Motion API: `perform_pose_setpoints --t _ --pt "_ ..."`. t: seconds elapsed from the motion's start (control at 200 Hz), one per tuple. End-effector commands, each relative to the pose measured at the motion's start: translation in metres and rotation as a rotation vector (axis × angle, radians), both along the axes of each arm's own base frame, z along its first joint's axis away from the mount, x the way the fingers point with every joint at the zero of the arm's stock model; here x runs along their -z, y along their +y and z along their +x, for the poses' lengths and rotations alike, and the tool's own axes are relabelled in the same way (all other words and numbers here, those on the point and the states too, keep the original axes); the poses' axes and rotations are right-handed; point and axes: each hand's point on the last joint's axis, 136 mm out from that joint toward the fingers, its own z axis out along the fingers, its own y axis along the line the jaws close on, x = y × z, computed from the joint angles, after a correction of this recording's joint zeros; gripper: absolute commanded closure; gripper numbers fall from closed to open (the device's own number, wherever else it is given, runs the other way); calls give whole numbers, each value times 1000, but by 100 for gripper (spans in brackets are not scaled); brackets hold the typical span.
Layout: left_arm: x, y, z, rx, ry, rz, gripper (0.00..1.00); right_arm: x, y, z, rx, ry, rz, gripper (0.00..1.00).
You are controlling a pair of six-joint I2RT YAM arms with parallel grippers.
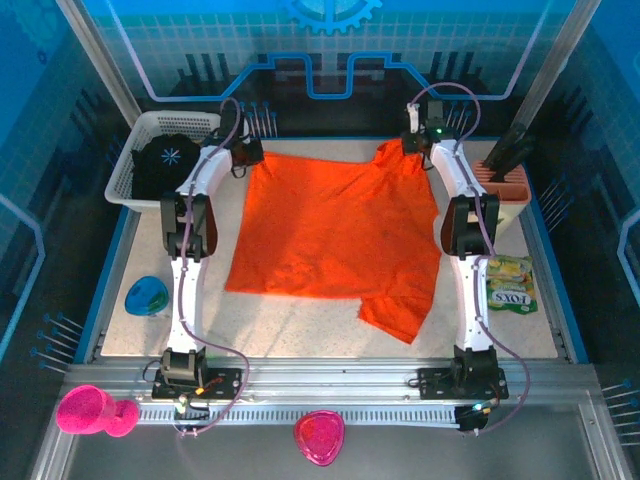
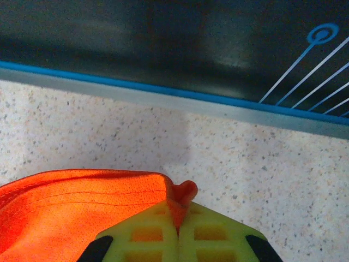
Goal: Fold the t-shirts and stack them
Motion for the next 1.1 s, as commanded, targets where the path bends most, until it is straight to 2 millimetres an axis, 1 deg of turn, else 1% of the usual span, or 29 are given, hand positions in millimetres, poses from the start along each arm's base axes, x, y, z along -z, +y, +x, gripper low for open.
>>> perform_pose_setpoints --t 0.0,0.02,0.035,0.075,0.09,0.17,0.195,0.2,0.21,0.29,0.41,0.545,0.881,0.961,1.096 --pt "-11 10 1 -20 -9 -18 100 -42 -3 -1 20 -85 51 100" --pt "-10 10 0 -18 -5 -16 100 -41 -3 -3 21 -81 57 100" --pt "-9 10 -1 -16 -1 -14 100 -44 -2 -4 19 -86 64 100" --pt "-9 10 -3 -10 1 -10 100 -45 0 -9 17 -84 80 100" --pt "-8 10 -4 -8 4 -8 100 -48 1 -11 15 -88 85 100" --pt "-6 11 -10 0 12 2 100 -51 4 -23 10 -84 117 100" --pt "-5 11 -12 2 14 4 100 -43 6 -26 9 -68 126 100" --pt "-5 10 -12 4 15 4 100 -50 6 -27 8 -77 130 100" --pt "-4 11 -13 4 18 5 100 -56 6 -29 8 -84 134 100" --pt "0 11 -19 8 30 8 100 -58 11 -42 0 -76 170 100" --pt "4 12 -28 11 47 12 100 -52 17 -63 1 -53 213 100" --pt "-1 12 -36 10 41 14 100 -45 24 -86 3 -32 252 100" --pt "-11 14 -56 26 34 35 100 -28 34 -141 8 16 270 100" --pt "-11 14 -61 28 39 38 100 -24 35 -152 13 24 275 100" --pt "-5 14 -67 33 55 42 100 -13 40 -171 21 52 295 100"
